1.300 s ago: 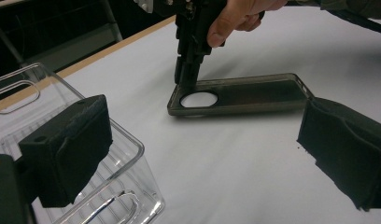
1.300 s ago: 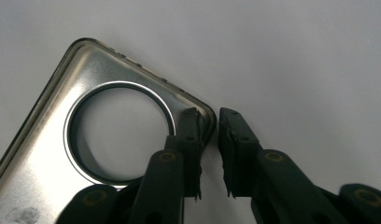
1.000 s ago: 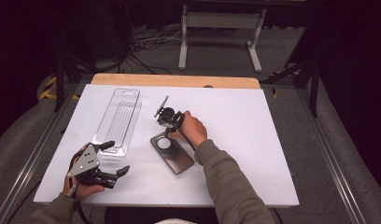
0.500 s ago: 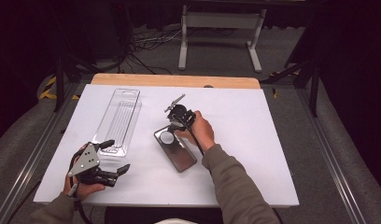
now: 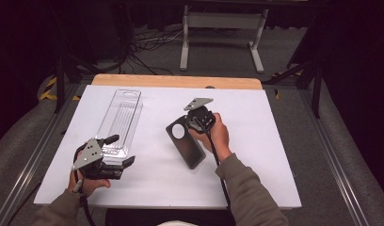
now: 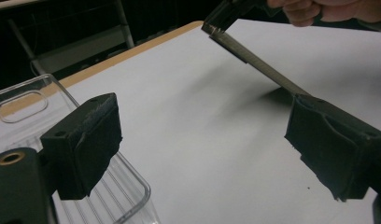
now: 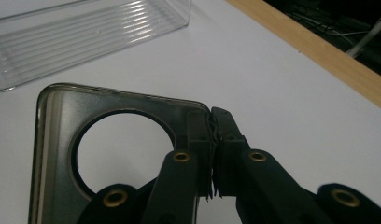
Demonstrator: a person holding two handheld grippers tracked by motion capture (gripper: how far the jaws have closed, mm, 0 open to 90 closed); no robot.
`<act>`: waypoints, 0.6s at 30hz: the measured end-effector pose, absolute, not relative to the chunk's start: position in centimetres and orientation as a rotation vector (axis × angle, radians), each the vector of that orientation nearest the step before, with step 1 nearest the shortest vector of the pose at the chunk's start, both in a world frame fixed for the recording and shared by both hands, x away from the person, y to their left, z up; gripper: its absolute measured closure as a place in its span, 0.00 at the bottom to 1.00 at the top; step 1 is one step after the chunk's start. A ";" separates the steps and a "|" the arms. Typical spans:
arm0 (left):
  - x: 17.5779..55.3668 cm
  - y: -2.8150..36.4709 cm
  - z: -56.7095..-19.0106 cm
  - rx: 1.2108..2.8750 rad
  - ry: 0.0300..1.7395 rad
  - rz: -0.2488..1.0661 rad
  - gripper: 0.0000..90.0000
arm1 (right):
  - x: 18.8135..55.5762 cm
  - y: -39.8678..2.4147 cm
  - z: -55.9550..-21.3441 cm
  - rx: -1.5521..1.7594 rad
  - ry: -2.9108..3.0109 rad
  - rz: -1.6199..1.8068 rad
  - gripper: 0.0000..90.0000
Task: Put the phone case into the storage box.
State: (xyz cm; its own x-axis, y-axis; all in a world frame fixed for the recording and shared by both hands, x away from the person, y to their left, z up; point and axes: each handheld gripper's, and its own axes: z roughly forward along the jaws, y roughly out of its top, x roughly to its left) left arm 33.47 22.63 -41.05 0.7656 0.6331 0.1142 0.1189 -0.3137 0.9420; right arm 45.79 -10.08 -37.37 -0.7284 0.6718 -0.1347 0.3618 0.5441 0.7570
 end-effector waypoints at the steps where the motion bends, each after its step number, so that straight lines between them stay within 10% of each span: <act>1: 33.5 22.3 -40.9 1.836 0.572 0.564 0.13 | 45.6 -10.3 -37.3 0.837 2.361 1.034 0.98; 18: 35.1 15.5 -38.8 1.753 0.519 0.378 0.20 | 42.6 -11.9 -36.5 0.811 2.188 1.072 0.98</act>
State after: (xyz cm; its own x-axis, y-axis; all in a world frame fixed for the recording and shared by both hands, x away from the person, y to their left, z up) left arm 35.07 15.45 -38.83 0.8471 0.5311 -0.0201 0.1437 -0.1923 0.9707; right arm 42.63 -11.86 -36.55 -0.6564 0.7218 -0.2195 0.2687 0.4955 0.8260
